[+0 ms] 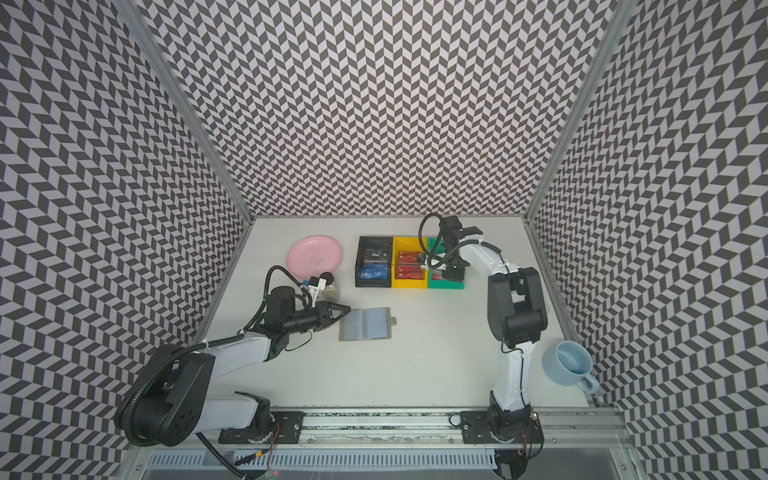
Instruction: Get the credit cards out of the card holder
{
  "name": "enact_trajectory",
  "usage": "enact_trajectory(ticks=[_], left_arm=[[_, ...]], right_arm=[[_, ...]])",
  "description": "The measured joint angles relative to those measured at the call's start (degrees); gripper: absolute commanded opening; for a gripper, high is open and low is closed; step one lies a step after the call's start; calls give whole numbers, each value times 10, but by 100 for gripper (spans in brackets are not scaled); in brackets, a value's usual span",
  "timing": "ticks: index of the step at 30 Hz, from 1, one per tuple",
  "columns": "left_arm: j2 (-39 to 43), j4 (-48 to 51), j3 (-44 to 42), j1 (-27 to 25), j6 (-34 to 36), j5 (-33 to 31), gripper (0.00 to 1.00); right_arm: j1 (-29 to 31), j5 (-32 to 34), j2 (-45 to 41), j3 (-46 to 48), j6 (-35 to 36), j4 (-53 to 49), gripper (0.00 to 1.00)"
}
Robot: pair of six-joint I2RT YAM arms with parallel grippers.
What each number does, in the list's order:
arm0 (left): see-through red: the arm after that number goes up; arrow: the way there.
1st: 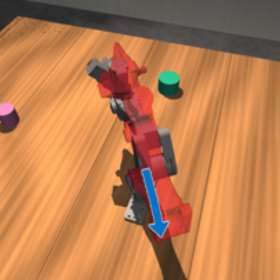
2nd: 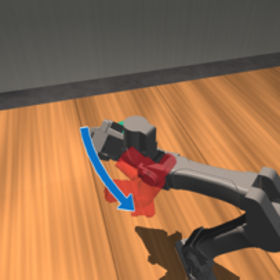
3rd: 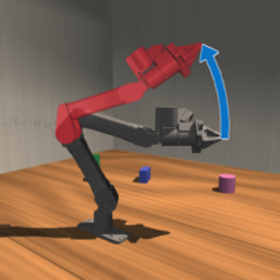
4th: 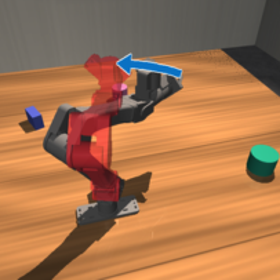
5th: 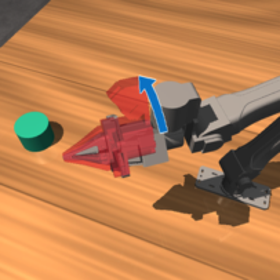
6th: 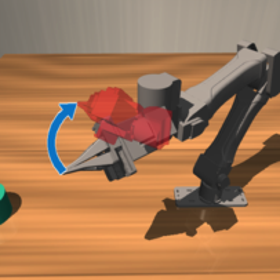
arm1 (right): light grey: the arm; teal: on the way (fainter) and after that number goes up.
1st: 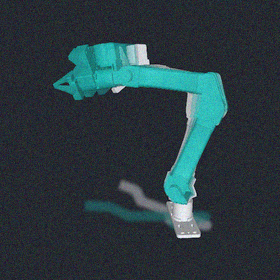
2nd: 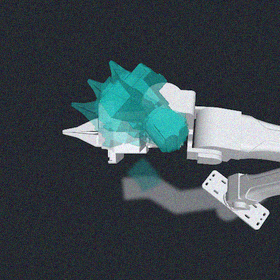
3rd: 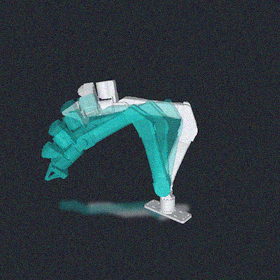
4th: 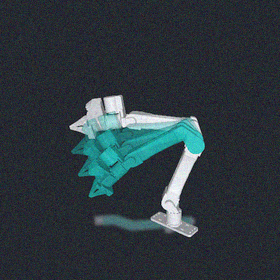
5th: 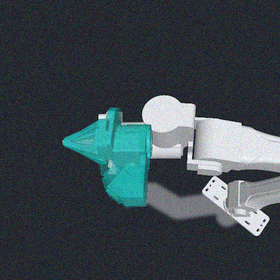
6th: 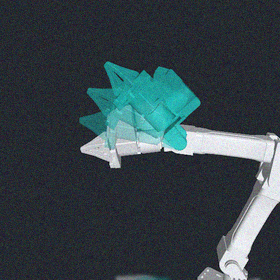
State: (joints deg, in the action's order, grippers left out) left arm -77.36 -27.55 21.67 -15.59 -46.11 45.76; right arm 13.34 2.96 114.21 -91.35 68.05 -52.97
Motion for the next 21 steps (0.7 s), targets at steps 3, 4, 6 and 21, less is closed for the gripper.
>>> enact_trajectory(ticks=[3,4,6,21], left_arm=[[0,0,0,0,0,0,24],[0,0,0,0,0,0,24],[0,0,0,0,0,0,24],[-1,0,0,0,1,2,24]], right_arm=[[0,0,3,-3,-2,2,7],[0,0,3,-3,-3,3,10],[0,0,4,-3,-6,5,13],[0,-13,25,-43,-21,9,27]])
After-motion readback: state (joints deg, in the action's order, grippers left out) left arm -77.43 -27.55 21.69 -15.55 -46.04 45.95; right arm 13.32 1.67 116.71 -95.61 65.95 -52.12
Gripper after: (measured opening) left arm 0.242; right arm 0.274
